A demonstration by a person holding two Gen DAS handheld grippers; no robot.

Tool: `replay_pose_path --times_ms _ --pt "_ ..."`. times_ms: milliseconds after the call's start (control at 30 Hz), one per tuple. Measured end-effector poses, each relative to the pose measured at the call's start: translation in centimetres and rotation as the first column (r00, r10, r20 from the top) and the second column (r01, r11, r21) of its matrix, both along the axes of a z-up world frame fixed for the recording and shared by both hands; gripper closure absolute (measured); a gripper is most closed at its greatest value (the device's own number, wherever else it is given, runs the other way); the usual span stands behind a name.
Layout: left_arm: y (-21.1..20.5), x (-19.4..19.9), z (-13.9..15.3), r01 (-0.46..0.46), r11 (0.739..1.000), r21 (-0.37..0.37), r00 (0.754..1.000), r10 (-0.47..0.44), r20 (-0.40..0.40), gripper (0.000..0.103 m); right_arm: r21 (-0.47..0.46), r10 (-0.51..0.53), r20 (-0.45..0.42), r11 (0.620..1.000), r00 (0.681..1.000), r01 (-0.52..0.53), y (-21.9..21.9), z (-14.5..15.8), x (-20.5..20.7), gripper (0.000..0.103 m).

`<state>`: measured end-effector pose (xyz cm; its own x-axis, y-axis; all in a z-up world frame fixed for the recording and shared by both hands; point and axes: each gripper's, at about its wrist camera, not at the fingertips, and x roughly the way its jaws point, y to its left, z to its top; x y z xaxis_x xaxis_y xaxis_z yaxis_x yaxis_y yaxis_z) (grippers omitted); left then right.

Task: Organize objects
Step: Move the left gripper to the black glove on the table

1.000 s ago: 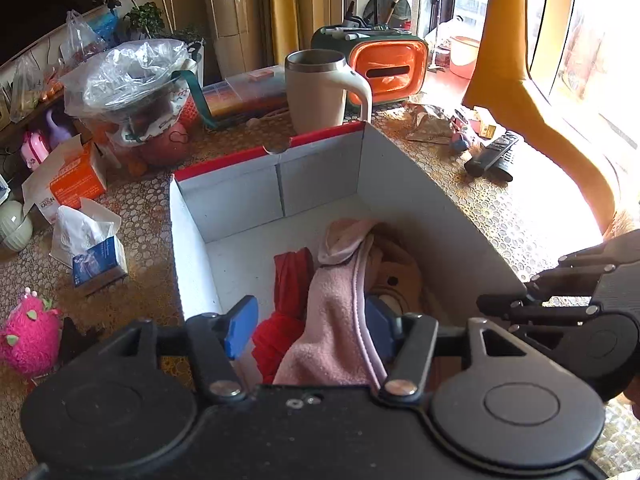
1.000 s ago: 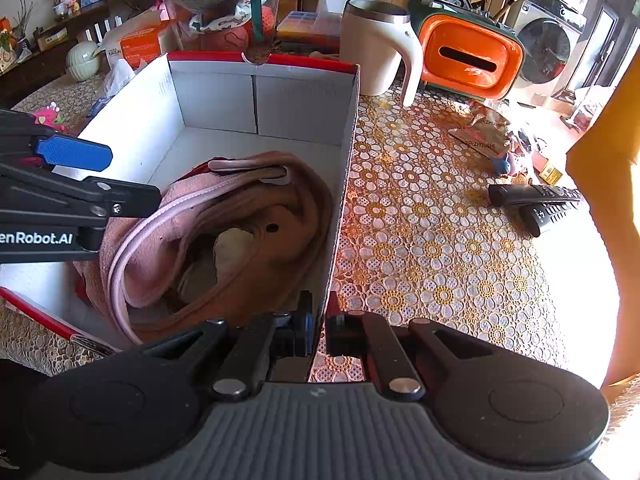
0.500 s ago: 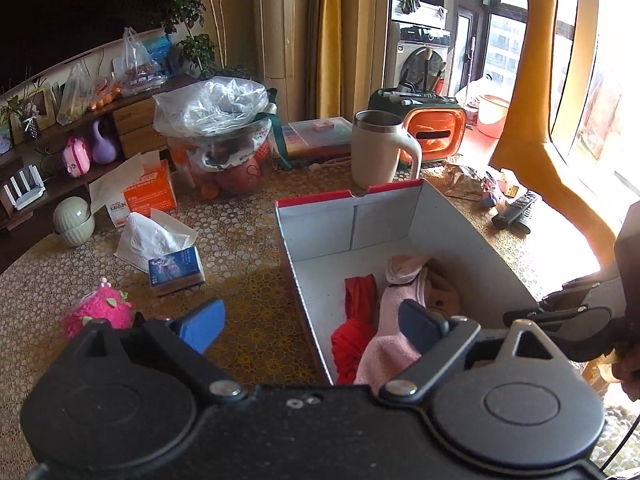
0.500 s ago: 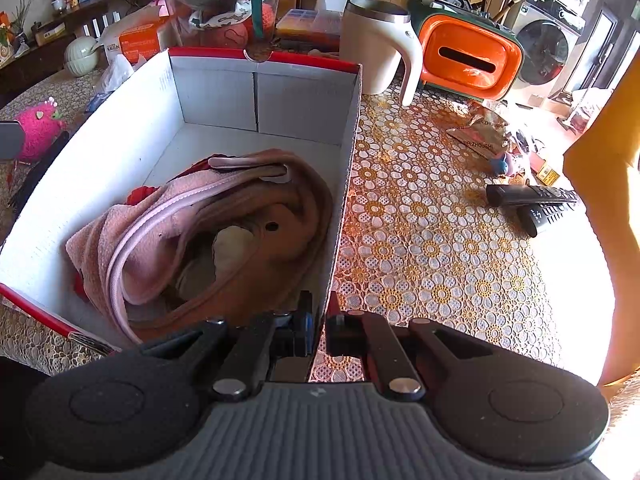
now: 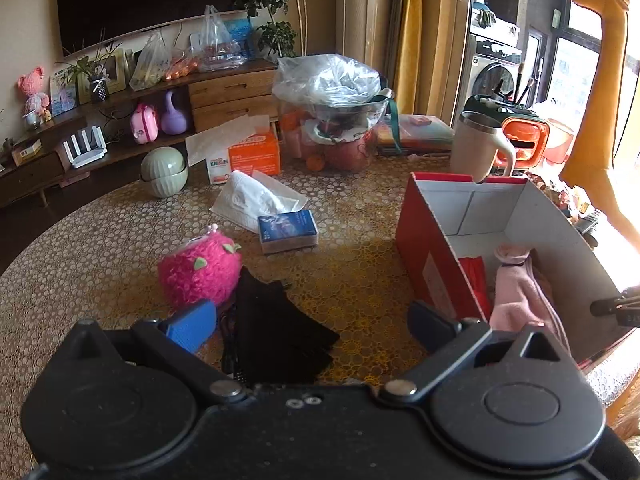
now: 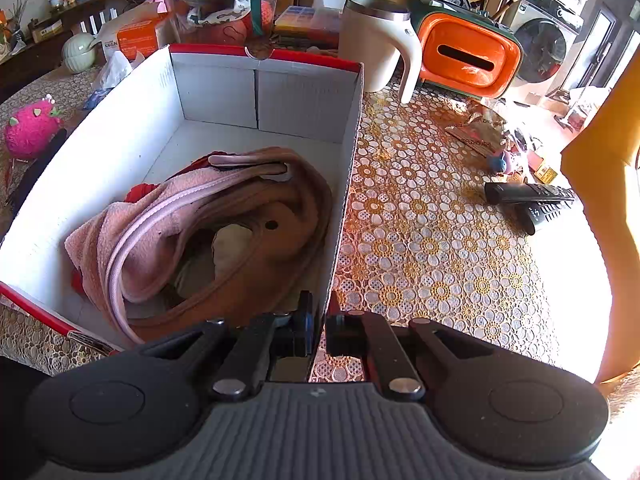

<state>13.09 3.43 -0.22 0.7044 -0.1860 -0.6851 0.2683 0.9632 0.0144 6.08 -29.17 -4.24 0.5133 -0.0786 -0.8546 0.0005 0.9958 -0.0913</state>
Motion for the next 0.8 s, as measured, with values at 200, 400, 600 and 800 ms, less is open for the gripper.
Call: replay_pose_path --times_ms 200,400,600,800 --pt "2.3 0.5 -2.9 -0.054 0.998 0.020 0.998 0.054 -0.017 0.001 -0.010 -0.001 -0.005 1.000 1.000 0.001 0.3 0.0 -0.1 0.098" --pt "2.9 1.6 -5.7 -0.076 0.997 0.017 0.995 0.077 -0.061 0.001 -0.016 -0.006 -0.009 1.000 1.000 0.005 0.5 0.0 0.0 0.098" --pt "2.3 2.9 -7.6 -0.073 0.997 0.016 0.996 0.073 -0.053 0.002 -0.027 -0.003 -0.013 1.000 1.000 0.002 0.8 0.0 0.1 0.098" --pt "1.5 4.9 -9.5 -0.079 0.996 0.035 0.994 0.081 -0.071 0.005 -0.021 0.003 -0.019 1.000 1.000 -0.004 0.7 0.0 0.1 0.098"
